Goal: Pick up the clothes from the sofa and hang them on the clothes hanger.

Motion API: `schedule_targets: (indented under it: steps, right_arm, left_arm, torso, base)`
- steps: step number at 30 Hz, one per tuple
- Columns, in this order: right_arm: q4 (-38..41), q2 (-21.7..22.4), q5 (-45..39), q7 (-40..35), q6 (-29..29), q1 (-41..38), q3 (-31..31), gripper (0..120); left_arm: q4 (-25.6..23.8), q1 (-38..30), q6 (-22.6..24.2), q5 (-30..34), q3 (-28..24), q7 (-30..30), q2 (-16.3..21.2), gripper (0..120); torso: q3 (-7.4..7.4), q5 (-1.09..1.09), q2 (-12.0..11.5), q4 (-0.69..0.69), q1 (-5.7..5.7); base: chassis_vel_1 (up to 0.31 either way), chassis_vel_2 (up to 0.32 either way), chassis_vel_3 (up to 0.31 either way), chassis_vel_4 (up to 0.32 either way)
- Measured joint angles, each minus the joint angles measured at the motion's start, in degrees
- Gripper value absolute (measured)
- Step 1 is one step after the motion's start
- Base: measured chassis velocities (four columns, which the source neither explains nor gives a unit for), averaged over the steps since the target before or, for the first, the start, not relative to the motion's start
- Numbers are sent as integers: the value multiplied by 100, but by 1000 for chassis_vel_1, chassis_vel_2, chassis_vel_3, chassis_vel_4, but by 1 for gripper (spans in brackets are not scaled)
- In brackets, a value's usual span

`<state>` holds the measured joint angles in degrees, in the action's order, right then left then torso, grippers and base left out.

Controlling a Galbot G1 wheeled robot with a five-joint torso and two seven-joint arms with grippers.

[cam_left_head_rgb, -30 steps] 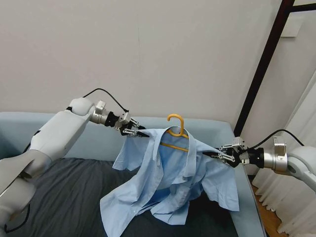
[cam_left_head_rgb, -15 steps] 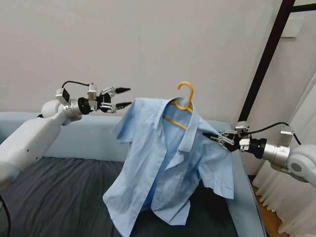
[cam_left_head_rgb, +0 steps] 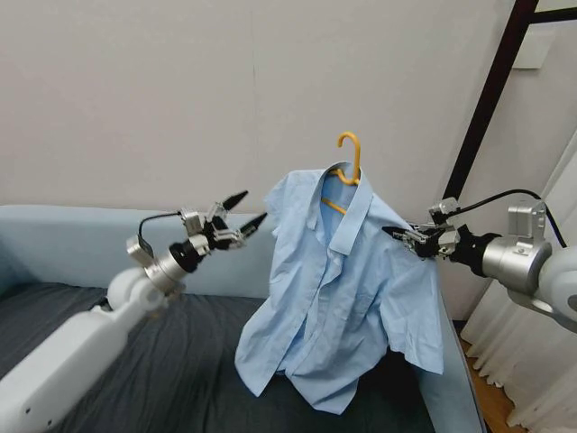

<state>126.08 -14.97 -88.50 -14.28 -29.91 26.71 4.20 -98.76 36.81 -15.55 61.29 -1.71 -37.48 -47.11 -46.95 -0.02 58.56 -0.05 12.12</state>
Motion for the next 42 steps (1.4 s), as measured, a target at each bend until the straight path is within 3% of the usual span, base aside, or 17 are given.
schedule_targets:
  steps: [5, 7, 12, 14, 18, 23, 27, 33, 42]
  right_arm:
    - [-233, -331, 129, 55, 22, 18, 39, 7]
    - [-281, -378, 174, 94, 23, 16, 37, 7]
    - [-1247, -1400, 1014, 805, 96, -118, -152, 7]
    - [-1285, -1432, 1045, 831, 97, -136, -169, 7]
    - [-1506, -1599, 1181, 925, 28, -444, -421, 7]
    - [-1812, -1801, 612, 547, -401, -1759, -1189, 7]
    - [-1916, -1824, 223, 346, -555, -2332, -1557, 7]
    - [-1849, -1707, -179, 149, -766, -2960, -1892, 7]
    - [-1658, -1707, -311, 114, -916, -3046, -1762, 7]
  left_arm:
    - [89, -106, -174, -709, -528, 840, -508, 100]
    - [120, -130, -181, -740, -556, 866, -548, 100]
    - [703, -524, -212, -907, -885, 1100, -1125, 100]
    - [735, -555, -207, -917, -910, 1126, -1151, 100]
    - [946, -801, -142, -992, -1065, 1292, -1356, 100]
    - [1400, -1201, -126, -1149, -1154, 1728, -1825, 100]
    - [1530, -1373, -158, -1074, -1047, 1765, -1901, 100]
    - [1687, -1622, -200, -958, -918, 1760, -1909, 100]
    - [1683, -1587, -212, -816, -761, 1511, -1762, 96]
  torso:
    - [0, -1, 0, -3, 0]
    - [0, -1, 0, -4, 0]
    - [-3, 2, -1, 2, 2]
    - [-3, 1, -1, 2, 2]
    - [-2, 1, -1, 0, 2]
    - [-2, -1, -1, -2, 2]
    - [-2, -2, -1, 2, 2]
    - [-1, -2, -1, -3, 2]
    - [-1, -2, -1, 0, 2]
  base:
    - [0, 0, 0, 0]
    - [0, 0, 0, 0]
    - [0, 0, 0, 0]
    - [0, 0, 0, 0]
    - [0, 0, 0, 0]
    - [0, 0, 0, 0]
    - [0, 0, 0, 0]
    - [0, 0, 0, 0]
    - [0, 0, 0, 0]
